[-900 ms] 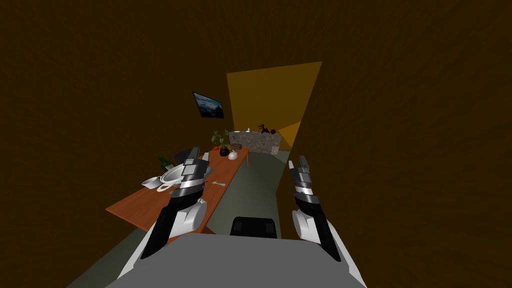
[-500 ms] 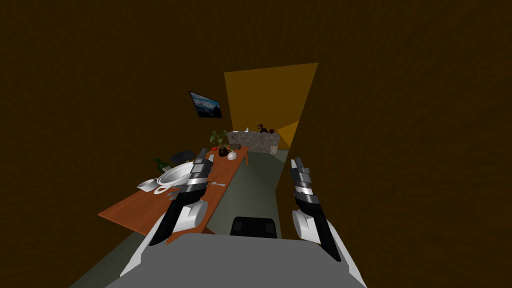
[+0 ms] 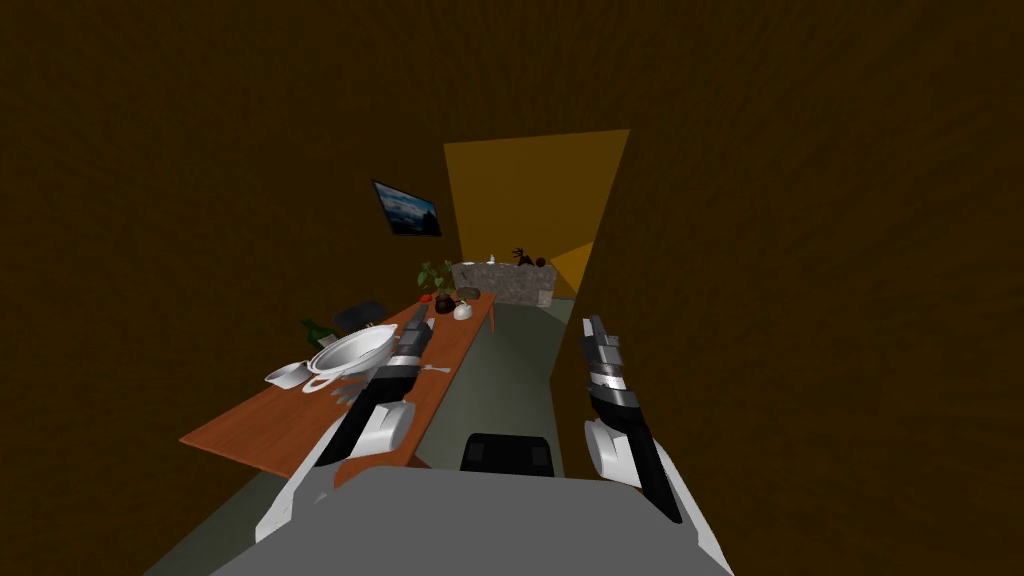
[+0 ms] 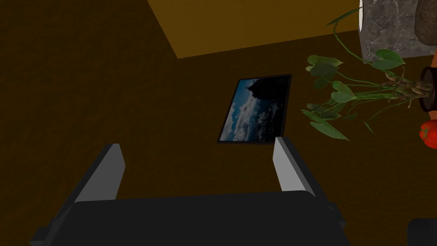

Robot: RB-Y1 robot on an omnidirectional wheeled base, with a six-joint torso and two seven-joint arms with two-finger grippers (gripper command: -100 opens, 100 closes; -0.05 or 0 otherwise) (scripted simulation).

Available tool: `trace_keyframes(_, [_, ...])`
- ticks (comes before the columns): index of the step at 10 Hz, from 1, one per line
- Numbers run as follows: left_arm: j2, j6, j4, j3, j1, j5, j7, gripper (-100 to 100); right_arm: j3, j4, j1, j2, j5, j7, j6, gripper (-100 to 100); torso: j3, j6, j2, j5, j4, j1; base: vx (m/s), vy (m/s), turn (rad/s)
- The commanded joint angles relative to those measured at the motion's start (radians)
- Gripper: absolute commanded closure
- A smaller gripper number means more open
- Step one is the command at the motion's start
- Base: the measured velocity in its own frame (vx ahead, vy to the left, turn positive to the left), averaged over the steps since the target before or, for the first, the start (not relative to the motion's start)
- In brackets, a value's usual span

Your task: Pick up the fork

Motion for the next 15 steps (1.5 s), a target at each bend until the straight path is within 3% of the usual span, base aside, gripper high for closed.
trace_keyframes(1, [0.007, 0.035, 0.010, 0.001, -0.012, 0.003, -0.006, -100, 0.000, 0.000, 0.000, 0.000, 0.000, 0.000, 0.000, 0, 0.000, 0.000, 0.000, 0.000, 0.000, 0.000, -0.014, 0.016, -0.031])
trace_keyframes(6, [0.063, 0.185, 0.139, 0.011, -0.086, 0.034, -0.040, -100, 0.000, 0.000, 0.000, 0.000, 0.000, 0.000, 0.000, 0, -0.001, 0.000, -0.001, 0.000, 0.000, 0.000, -0.010, 0.023, -0.054])
trace_keyframes(15, [0.114, 0.403, 0.311, 0.024, -0.178, 0.069, -0.075, -100, 0.000, 0.000, 0.000, 0.000, 0.000, 0.000, 0.000, 0, -0.001, 0.000, -0.002, 0.000, 0.000, -0.001, 0.001, 0.015, -0.028])
